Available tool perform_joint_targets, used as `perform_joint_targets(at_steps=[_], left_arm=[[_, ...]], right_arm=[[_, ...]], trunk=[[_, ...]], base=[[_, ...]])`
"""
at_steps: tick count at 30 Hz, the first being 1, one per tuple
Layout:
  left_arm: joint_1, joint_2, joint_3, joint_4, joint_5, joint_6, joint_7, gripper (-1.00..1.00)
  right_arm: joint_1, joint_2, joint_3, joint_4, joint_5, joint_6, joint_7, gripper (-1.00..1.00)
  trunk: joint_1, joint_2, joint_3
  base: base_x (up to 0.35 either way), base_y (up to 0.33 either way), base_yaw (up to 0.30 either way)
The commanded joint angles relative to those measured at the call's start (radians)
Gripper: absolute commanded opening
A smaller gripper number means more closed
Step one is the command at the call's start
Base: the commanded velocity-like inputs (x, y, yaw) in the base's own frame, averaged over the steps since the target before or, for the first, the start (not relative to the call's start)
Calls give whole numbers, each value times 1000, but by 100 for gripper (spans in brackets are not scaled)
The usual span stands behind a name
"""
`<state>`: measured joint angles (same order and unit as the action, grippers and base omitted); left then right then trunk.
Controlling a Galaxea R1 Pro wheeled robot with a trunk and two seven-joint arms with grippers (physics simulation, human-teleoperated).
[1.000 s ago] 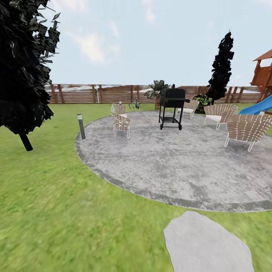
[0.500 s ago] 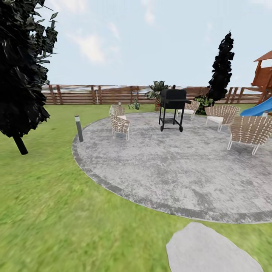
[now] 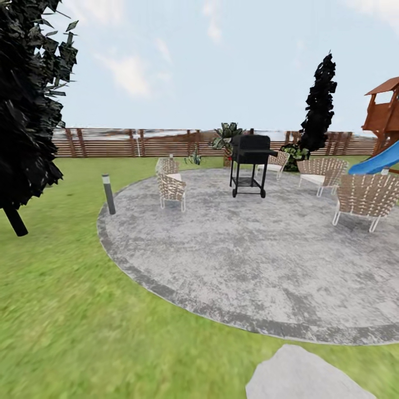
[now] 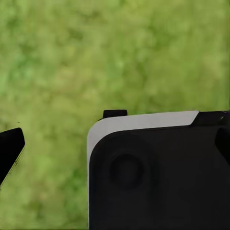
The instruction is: Take the three Easter eggs out of the wicker basket on the lawn in the garden, then place them on the lawn next to a single tree (choose any tree) so that all three eggs are next to the same tree and none are left in the basket.
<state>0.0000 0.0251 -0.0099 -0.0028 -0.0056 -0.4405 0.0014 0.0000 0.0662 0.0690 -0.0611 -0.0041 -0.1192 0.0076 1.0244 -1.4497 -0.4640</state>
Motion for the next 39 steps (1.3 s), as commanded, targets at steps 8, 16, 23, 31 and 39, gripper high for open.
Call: perform_joint_targets(at_steps=[8,16,23,31,39], left_arm=[[0,-1,-2,0,-1,-3,0,100],[0,-1,-2,0,-1,-2,0,100],[0,-1,-1,0,-1,-3,0,100],[0,-1,-2,0,-1,-2,0,100],[0,-1,-1,0,-1,-3,0,100]], right_arm=[[0,0,6,0,-1,-2,0,100],[0,0,6,0,-1,-2,0,100],[0,0,6,0,-1,-2,0,100],[0,0,6,0,-1,-2,0,100],[0,0,6,0,-1,-2,0,100]], trunk=[[1,0,-1],[1,0,1],[1,0,5],[1,0,6],[1,0,6]], base=[[330,0,-1],[330,0,-35],[330,0,-105],[330,0,-13],[329,0,-1]])
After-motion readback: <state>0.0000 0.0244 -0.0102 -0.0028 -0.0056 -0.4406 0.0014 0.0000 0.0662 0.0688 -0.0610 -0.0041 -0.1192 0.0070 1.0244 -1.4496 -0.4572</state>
